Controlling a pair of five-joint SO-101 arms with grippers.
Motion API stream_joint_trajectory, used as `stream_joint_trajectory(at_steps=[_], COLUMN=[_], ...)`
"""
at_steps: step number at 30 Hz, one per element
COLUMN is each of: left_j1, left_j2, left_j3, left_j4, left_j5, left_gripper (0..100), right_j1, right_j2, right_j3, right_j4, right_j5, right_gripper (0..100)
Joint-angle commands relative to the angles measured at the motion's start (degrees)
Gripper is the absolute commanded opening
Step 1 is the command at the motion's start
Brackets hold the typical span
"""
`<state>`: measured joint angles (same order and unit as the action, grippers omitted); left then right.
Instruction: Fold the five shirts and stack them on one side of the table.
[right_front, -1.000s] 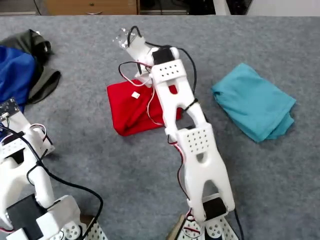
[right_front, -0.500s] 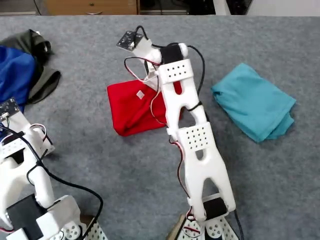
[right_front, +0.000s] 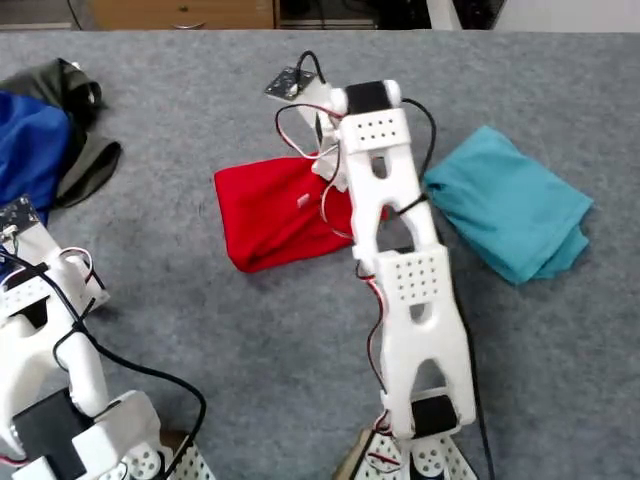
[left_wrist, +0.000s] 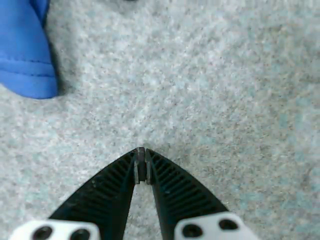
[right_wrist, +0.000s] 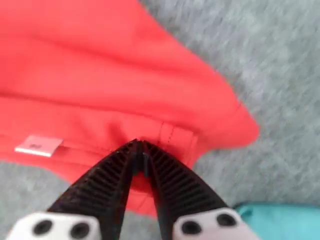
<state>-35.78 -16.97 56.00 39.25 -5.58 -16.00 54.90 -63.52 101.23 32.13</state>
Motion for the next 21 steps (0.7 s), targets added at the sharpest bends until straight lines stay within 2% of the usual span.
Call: stream_joint_trajectory(at_steps=[1, 8, 15, 21], left_j1=[-0.4, -0.4, -0.4, -0.4], left_j2=[-1.7, -1.7, -1.7, -1.7], left_j3=[-0.6, -0.6, -0.6, -0.5], left_j4=[-0.7, -0.7, -0.7, -0.7], left_j5=[0.4, 0.4, 0.4, 0.4], left_gripper=[2, 2, 2, 2], right_j1=[1.5, 4.0, 4.0, 0.0], right_j2=[-12.0, -25.1, -33.4, -26.5], right_j3=[13.3, 34.0, 27.1, 23.9], right_j4=[1.1, 0.9, 0.4, -5.2], right_j5=[2.9, 6.2, 5.9, 0.6], right_gripper=[0.5, 0.5, 0.5, 0.5])
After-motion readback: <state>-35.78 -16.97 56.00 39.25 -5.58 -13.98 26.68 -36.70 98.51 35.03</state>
